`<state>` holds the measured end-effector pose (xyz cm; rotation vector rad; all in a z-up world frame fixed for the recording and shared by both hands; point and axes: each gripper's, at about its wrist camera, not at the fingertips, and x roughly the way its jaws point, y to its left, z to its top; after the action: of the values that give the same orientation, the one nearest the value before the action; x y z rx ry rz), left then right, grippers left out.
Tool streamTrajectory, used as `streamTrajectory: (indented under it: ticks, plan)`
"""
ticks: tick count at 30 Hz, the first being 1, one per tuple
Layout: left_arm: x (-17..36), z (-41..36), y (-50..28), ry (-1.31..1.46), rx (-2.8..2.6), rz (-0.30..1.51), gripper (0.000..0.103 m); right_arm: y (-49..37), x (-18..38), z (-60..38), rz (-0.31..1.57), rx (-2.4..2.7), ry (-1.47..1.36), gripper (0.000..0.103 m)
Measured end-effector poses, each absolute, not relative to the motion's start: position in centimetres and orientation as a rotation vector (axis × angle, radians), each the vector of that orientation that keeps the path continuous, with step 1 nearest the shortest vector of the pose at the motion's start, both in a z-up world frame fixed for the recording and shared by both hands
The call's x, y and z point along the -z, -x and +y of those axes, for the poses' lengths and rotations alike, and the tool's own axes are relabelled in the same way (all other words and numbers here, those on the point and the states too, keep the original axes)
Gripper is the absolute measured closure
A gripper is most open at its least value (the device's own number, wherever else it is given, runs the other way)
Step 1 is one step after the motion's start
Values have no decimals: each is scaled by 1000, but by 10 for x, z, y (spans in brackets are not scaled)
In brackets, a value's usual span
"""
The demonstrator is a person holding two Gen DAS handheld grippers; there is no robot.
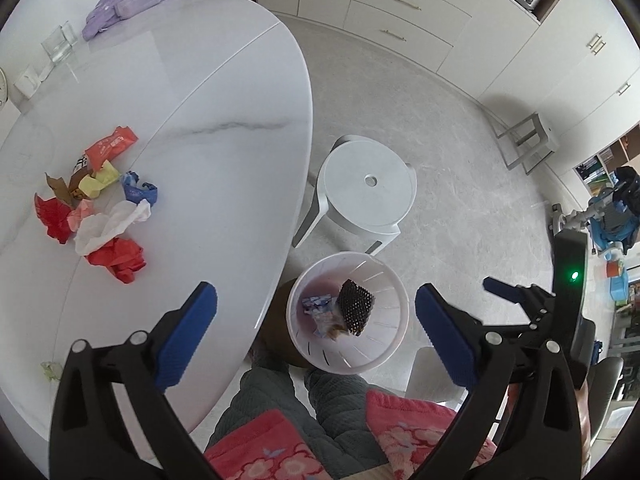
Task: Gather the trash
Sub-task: 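Move both grippers back over the table toward the wrappers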
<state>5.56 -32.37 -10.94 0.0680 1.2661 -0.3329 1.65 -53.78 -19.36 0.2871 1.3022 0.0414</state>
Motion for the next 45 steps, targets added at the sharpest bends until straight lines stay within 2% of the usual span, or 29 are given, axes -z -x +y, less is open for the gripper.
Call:
streamTrajectory:
  ticks: [19, 31, 40, 41, 45]
  plan:
    - [112, -290, -71, -3, 245, 1267, 8, -58, 174, -523, 1287, -44, -241, 3]
    - [111, -173, -90, 87, 32, 1215, 8, -147, 143, -397, 1221, -329, -73, 3]
    - [117, -85, -92, 191, -52, 1199, 8, -191, 148, -301, 1207, -487, 20, 3]
    - [119, -79, -93, 197, -48, 1202, 8, -198, 150, -293, 1212, -497, 20, 4]
    - [126, -67, -97, 193, -10, 1210, 8, -224, 161, -267, 1259, -546, 0, 21]
